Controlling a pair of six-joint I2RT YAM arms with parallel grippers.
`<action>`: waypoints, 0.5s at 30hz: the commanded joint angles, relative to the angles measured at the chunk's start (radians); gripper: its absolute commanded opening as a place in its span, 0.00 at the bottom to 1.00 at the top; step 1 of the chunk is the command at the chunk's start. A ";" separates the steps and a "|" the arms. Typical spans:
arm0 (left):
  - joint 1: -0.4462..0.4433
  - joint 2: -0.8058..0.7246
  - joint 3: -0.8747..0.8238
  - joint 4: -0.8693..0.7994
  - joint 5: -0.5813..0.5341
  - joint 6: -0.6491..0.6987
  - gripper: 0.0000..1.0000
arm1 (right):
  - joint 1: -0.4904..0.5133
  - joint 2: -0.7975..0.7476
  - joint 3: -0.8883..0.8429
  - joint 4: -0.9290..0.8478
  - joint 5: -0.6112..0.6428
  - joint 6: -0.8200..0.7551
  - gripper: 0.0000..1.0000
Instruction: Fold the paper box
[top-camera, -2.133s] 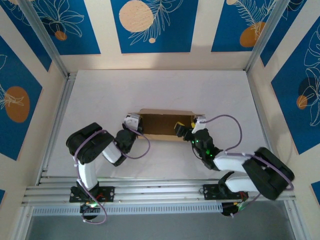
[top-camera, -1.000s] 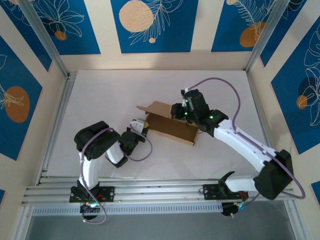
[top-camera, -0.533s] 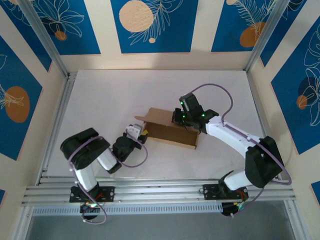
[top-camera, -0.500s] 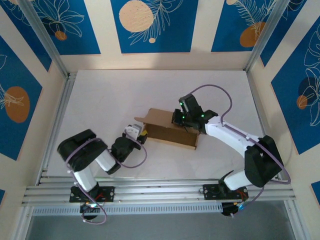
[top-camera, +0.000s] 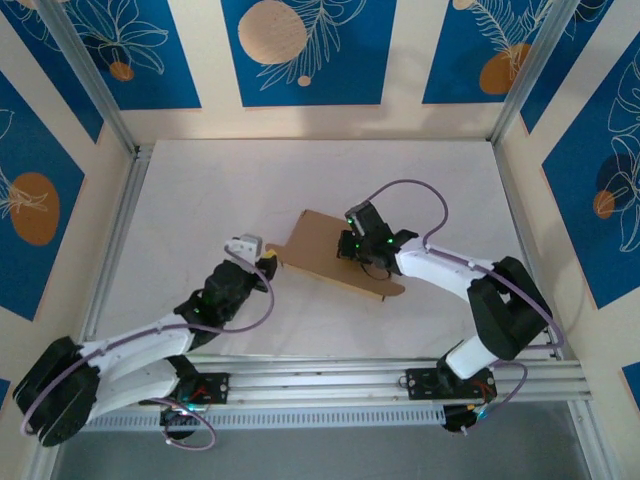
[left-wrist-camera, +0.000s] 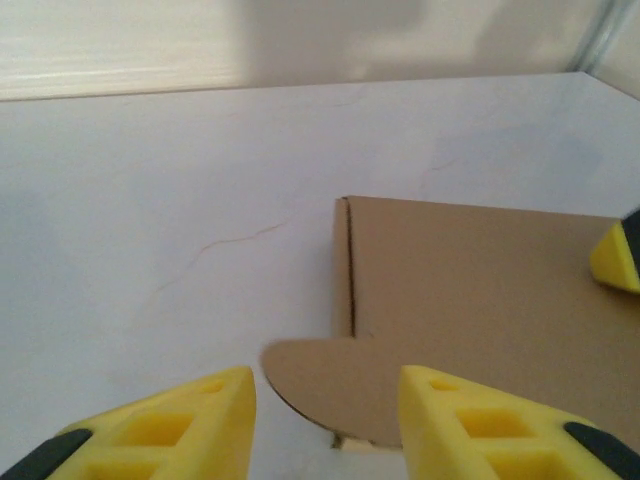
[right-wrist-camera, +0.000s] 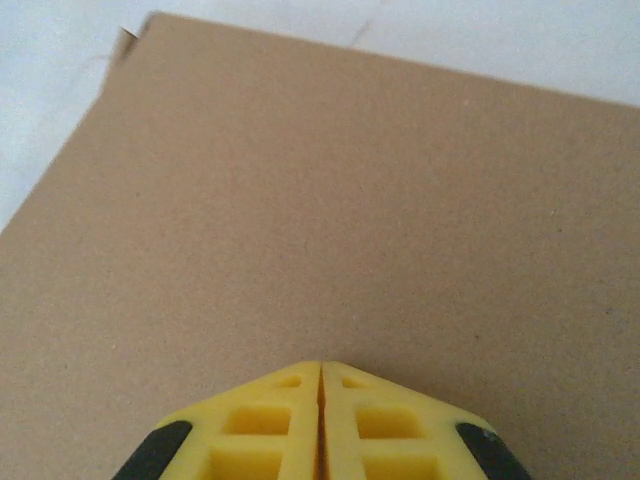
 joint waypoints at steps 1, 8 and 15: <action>-0.010 -0.067 0.053 -0.228 -0.117 -0.047 0.40 | 0.001 0.029 -0.026 -0.040 0.029 -0.028 0.11; 0.001 -0.025 0.177 -0.321 -0.141 0.011 0.41 | 0.001 0.085 -0.009 -0.066 -0.002 -0.064 0.12; 0.035 0.220 0.438 -0.461 0.074 -0.062 0.56 | 0.010 0.277 0.088 -0.244 0.013 -0.073 0.11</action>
